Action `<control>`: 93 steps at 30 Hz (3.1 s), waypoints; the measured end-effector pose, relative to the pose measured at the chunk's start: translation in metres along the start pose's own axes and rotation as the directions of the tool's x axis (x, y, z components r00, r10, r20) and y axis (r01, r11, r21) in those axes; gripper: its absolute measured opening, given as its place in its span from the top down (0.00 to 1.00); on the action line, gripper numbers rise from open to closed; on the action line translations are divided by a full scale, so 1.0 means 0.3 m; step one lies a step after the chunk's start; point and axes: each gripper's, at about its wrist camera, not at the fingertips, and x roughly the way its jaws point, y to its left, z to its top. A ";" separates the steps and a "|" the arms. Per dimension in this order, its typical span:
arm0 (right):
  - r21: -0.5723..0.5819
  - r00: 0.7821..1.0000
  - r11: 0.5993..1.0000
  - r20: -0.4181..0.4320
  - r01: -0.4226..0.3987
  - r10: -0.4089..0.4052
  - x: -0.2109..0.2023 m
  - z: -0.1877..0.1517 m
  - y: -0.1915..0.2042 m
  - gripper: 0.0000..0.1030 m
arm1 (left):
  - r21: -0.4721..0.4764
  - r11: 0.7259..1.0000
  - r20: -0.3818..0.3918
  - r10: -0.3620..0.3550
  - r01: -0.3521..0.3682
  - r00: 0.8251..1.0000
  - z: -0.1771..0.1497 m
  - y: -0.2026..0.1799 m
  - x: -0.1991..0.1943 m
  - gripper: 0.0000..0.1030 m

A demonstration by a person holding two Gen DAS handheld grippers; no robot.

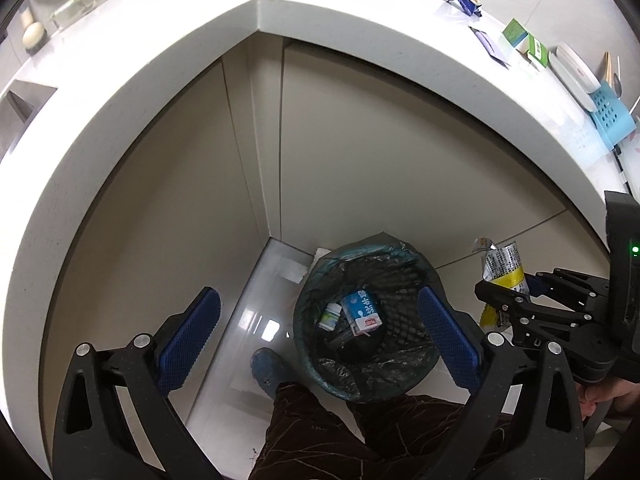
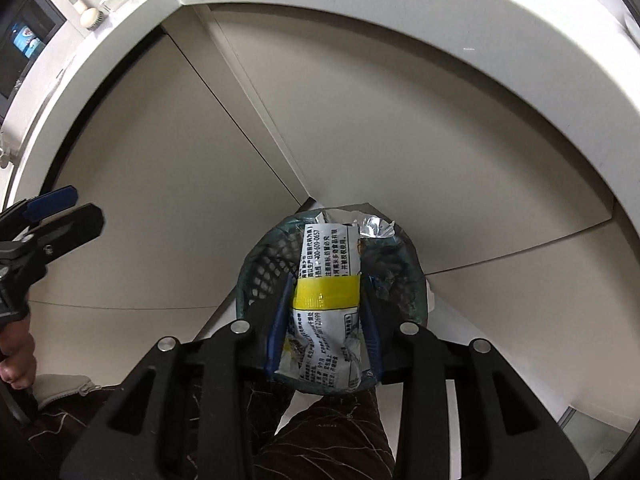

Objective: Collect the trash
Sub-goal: 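Lower the snack wrapper into the wastebasket and open the right gripper, then move the left gripper to the red mesh bag while the right gripper approaches the purple wrapper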

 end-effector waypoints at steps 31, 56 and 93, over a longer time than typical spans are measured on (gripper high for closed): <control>0.026 1.000 0.999 -0.013 0.020 -0.020 0.090 -0.016 -0.020 0.17 | 0.011 1.000 -0.050 -0.017 0.018 0.999 -0.014 -0.020 0.071 0.06; 0.119 0.972 0.988 0.203 0.094 -0.117 -0.407 0.152 -0.077 0.08 | 0.044 0.998 0.057 -0.047 0.044 0.997 0.162 -0.112 -0.171 0.06; 0.210 0.947 0.968 0.258 0.139 -0.192 -0.522 0.639 -0.175 0.13 | 0.035 0.999 0.151 0.016 -0.021 0.988 0.785 -0.051 -0.204 0.07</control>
